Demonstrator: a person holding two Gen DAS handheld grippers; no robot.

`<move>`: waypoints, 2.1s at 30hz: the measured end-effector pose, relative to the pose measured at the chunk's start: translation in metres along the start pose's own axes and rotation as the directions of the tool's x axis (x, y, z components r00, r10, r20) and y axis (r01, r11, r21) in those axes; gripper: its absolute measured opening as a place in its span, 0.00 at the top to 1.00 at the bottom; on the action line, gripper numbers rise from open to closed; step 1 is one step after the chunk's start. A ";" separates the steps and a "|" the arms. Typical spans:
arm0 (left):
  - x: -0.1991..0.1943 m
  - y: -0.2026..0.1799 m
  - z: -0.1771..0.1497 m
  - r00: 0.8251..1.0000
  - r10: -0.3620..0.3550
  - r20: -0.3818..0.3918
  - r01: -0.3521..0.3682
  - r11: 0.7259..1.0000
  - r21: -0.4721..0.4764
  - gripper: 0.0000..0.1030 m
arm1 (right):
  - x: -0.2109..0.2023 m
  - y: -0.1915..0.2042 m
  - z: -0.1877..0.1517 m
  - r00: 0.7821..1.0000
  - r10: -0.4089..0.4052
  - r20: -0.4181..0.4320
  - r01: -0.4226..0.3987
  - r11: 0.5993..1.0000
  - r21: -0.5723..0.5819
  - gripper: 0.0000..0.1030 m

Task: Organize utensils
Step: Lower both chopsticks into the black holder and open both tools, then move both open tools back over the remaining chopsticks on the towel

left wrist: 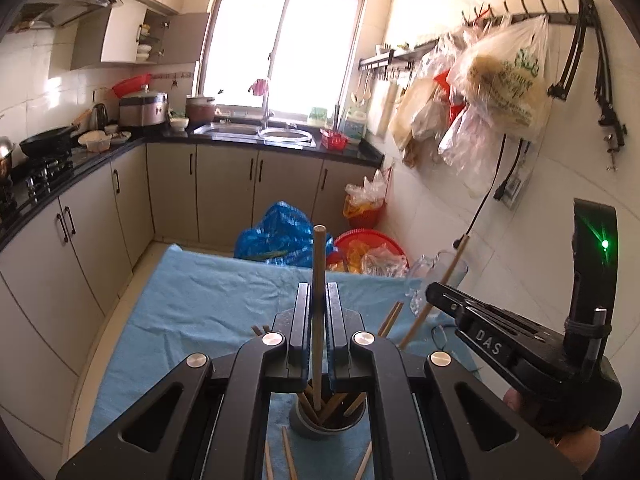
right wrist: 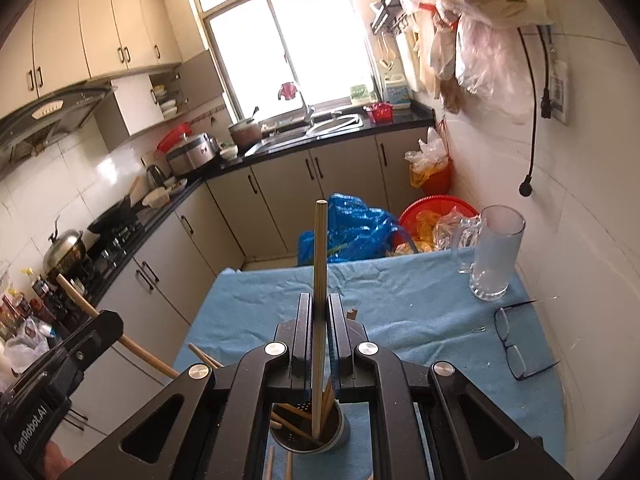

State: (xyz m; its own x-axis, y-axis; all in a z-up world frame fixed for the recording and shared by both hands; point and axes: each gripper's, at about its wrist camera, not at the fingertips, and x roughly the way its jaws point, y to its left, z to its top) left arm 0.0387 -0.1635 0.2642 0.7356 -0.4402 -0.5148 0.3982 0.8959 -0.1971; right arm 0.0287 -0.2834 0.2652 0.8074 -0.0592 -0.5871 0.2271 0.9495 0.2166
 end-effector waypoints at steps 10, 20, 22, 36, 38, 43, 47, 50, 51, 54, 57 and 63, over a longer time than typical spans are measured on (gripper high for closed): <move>0.030 0.004 -0.022 0.997 0.004 -0.080 -0.006 1.000 -0.024 0.94 | 0.033 -0.008 -0.023 0.995 0.004 -0.097 -0.005 1.000 -0.017 0.93; 0.003 0.006 -0.020 0.999 -0.026 -0.039 0.025 0.999 -0.031 0.94 | 0.011 -0.028 -0.027 0.989 0.005 -0.145 0.000 0.999 0.034 0.67; -0.008 0.007 -0.021 0.999 -0.033 -0.022 0.033 0.999 -0.025 0.93 | -0.002 -0.036 -0.031 0.990 -0.017 -0.141 0.023 0.999 0.042 0.64; -0.041 0.020 -0.073 0.994 -0.078 -0.080 0.076 0.997 -0.021 0.91 | -0.045 -0.071 -0.177 0.874 -0.123 -0.470 0.210 0.968 0.137 0.54; -0.043 0.024 -0.082 0.993 -0.079 -0.093 0.077 0.997 -0.026 0.91 | -0.053 -0.067 -0.180 0.869 -0.152 -0.471 0.231 0.966 0.113 0.54; -0.052 0.038 -0.104 0.992 -0.054 -0.113 0.050 0.998 -0.032 0.91 | -0.091 -0.043 -0.167 0.913 -0.255 -0.318 0.276 0.961 0.024 0.35; -0.056 0.056 -0.122 0.990 -0.027 -0.139 0.019 0.998 -0.061 0.91 | -0.109 -0.019 -0.159 0.950 -0.203 -0.238 0.199 0.979 -0.042 0.15; -0.054 0.070 -0.136 0.984 0.001 -0.177 -0.016 0.997 -0.081 0.91 | -0.108 -0.003 -0.163 0.946 -0.212 -0.244 0.187 0.975 -0.124 0.16; -0.054 0.073 -0.140 0.982 0.005 -0.188 -0.022 0.996 -0.089 0.91 | -0.107 0.000 -0.164 0.944 -0.213 -0.252 0.185 0.974 -0.133 0.16; -0.053 0.084 -0.152 0.975 0.028 -0.220 -0.052 0.993 -0.104 0.91 | -0.095 -0.002 -0.170 0.928 -0.221 -0.301 0.187 0.973 -0.137 0.16; -0.057 0.090 -0.161 0.972 0.046 -0.228 -0.072 0.992 -0.107 0.91 | -0.068 -0.017 -0.180 0.893 -0.227 -0.390 0.201 0.974 -0.107 0.34; -0.063 0.103 -0.176 0.961 0.087 -0.262 -0.118 0.987 -0.106 0.90 | -0.001 -0.043 -0.219 0.830 -0.257 -0.494 0.270 0.962 -0.047 0.40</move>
State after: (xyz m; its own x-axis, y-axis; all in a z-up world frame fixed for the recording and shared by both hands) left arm -0.0635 -0.0326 0.1292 0.5979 -0.3295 -0.7307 0.2480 0.9429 -0.2222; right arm -0.1011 -0.2566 0.0858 0.3429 -0.1411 -0.9287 0.4106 0.9117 0.0131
